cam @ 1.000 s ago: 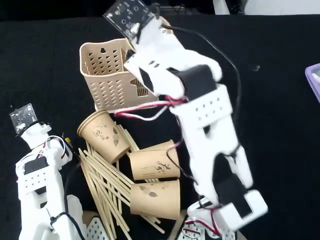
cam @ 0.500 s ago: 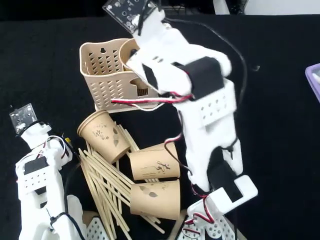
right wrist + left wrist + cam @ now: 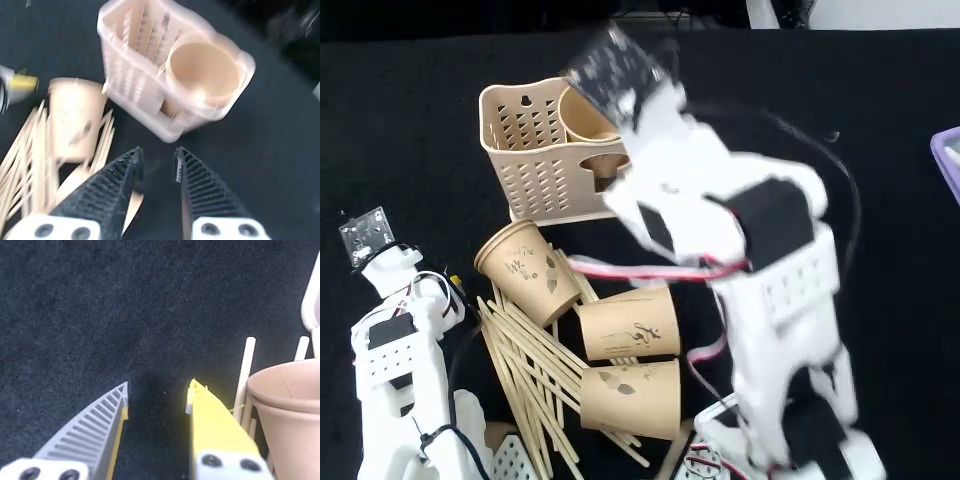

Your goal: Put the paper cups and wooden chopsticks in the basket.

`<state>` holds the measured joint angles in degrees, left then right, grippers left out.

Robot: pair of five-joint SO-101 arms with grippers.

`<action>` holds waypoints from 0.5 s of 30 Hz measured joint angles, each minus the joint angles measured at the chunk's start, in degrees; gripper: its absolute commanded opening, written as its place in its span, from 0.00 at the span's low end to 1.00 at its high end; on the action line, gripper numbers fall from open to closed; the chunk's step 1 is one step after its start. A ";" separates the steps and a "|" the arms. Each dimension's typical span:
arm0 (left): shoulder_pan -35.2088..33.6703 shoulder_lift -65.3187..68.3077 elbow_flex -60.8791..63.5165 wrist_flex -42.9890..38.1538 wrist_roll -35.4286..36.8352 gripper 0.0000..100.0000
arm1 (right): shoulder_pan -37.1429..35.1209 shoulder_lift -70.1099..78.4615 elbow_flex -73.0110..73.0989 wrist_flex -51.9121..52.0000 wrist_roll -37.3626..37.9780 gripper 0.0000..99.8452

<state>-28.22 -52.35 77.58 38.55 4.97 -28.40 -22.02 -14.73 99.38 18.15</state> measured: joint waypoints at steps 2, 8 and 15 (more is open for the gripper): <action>0.00 0.00 0.00 0.00 0.00 0.20 | -0.18 -4.84 11.87 -0.44 -2.29 0.15; 0.00 0.00 0.00 0.00 0.00 0.20 | -0.18 -11.96 41.58 -6.68 -7.03 0.23; 0.00 0.00 0.53 -0.18 0.00 0.20 | -0.18 -13.27 52.04 -8.53 -4.66 0.23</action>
<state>-28.22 -52.35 78.11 38.37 4.97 -28.57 -35.30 37.32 90.86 13.49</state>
